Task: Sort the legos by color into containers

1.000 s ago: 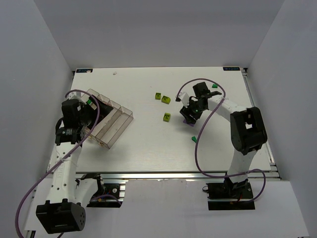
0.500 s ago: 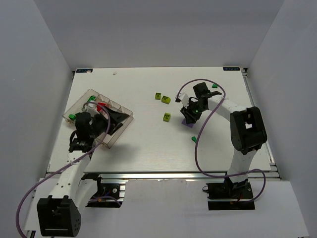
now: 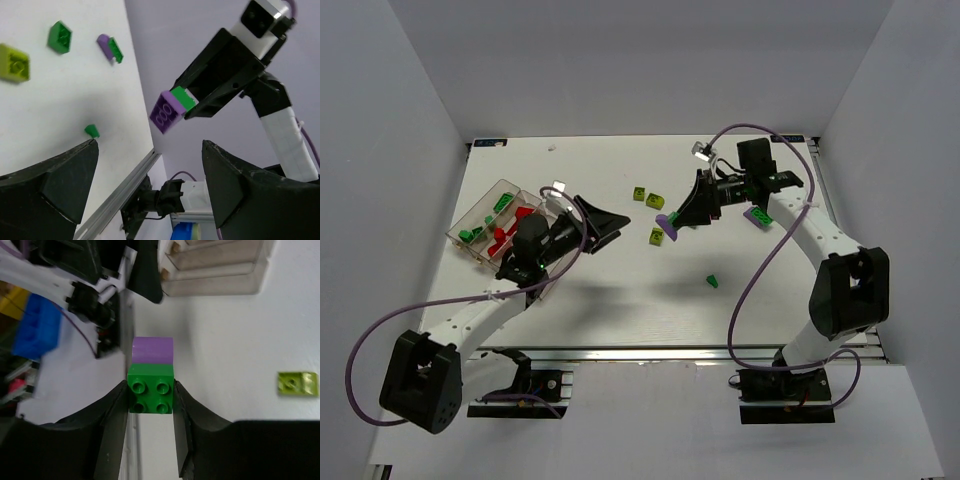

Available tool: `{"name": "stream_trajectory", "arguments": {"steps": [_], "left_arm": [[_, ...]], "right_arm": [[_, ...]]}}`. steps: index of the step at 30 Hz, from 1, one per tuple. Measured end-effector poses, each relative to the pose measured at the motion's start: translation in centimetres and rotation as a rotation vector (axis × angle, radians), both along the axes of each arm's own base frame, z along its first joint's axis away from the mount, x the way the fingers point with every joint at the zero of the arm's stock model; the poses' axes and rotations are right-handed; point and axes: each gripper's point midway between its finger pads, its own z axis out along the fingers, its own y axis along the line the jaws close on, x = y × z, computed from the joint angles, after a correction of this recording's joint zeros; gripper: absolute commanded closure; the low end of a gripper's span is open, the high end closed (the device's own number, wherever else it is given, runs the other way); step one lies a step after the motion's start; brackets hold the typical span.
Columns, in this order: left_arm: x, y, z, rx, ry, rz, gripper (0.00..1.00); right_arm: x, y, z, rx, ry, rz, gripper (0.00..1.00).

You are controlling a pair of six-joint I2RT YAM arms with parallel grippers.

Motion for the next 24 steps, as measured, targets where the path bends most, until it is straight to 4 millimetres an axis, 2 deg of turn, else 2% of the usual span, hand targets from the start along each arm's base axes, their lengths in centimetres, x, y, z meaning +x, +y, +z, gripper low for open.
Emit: {"name": "stream_trajectory", "arguments": {"steps": [3,7,9,12,17,24], "left_arm": [[0.4,-1.1,2.4,-0.015,-0.086,-0.023,0.07],[0.2,-2.2,5.2,-0.044,-0.206,-0.052,0.08],[-0.1,-2.8,5.7,-0.053,-0.234,-0.070,0.08],[-0.3,-3.9,5.9,-0.056,-0.254,-0.097,0.09],[-0.7,-5.2,5.1,-0.047,-0.246,-0.129,0.10],[-1.2,-5.8,5.7,-0.061,-0.270,-0.148,0.11]], "right_arm": [[-1.2,0.6,1.9,0.094,0.136,0.026,1.00],[-1.8,1.1,3.0,0.157,0.296,0.045,1.00],[-2.0,1.3,3.7,0.173,0.345,0.054,1.00],[-2.2,1.6,5.2,0.199,0.373,0.068,1.00],[-2.8,2.1,7.5,0.233,0.370,0.093,1.00],[-3.4,2.6,8.3,0.241,0.376,0.111,1.00]]}}
